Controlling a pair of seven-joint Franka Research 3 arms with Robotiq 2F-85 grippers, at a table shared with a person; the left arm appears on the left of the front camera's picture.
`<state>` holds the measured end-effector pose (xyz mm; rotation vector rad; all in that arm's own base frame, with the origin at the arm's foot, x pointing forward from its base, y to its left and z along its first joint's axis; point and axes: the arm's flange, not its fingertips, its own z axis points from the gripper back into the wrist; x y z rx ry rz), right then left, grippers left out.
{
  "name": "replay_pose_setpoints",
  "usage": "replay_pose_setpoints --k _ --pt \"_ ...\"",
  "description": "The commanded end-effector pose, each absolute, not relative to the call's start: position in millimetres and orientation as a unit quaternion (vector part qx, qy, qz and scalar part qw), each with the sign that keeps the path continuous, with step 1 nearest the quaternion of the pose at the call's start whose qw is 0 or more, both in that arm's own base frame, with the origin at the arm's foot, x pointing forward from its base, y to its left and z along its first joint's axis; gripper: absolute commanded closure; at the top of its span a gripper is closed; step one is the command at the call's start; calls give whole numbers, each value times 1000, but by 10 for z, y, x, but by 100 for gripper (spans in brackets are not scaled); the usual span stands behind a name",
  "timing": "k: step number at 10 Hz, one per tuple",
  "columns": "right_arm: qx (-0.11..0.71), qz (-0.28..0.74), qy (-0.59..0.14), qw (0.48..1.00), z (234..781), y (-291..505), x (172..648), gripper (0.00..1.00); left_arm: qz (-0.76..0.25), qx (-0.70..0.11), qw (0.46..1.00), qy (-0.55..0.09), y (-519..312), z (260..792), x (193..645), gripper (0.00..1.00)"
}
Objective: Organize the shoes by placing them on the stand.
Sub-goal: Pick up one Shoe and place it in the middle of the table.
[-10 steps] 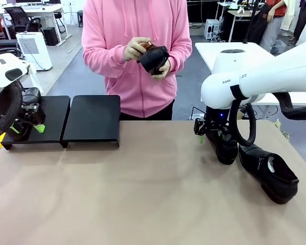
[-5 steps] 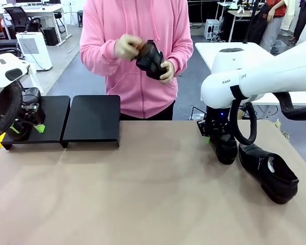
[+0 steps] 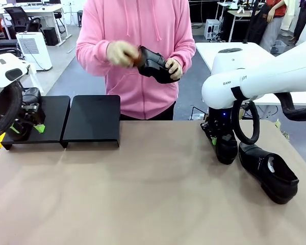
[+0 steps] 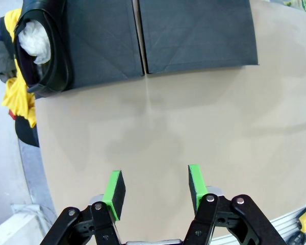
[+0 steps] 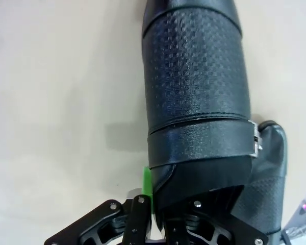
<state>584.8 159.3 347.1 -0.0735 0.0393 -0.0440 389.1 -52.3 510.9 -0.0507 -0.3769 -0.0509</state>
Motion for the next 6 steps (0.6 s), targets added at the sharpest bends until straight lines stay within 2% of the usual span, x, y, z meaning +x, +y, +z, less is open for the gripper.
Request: replay_pose_setpoints --k 1,3,4,6 --pt "-69 -59 -11 996 3897 1730 5655 100 -31 -33 981 -188 -496 5116 3879 34" --pt "-42 -73 -39 996 4366 1988 5132 100 -31 -33 981 -188 -496 5116 3879 34" --pt "-41 -61 -23 997 4485 2268 4755 100 -31 -33 981 -188 -496 5116 3879 34" --pt "-35 -18 35 999 4333 2802 4266 100 -31 -33 981 -188 -496 5116 3879 34"
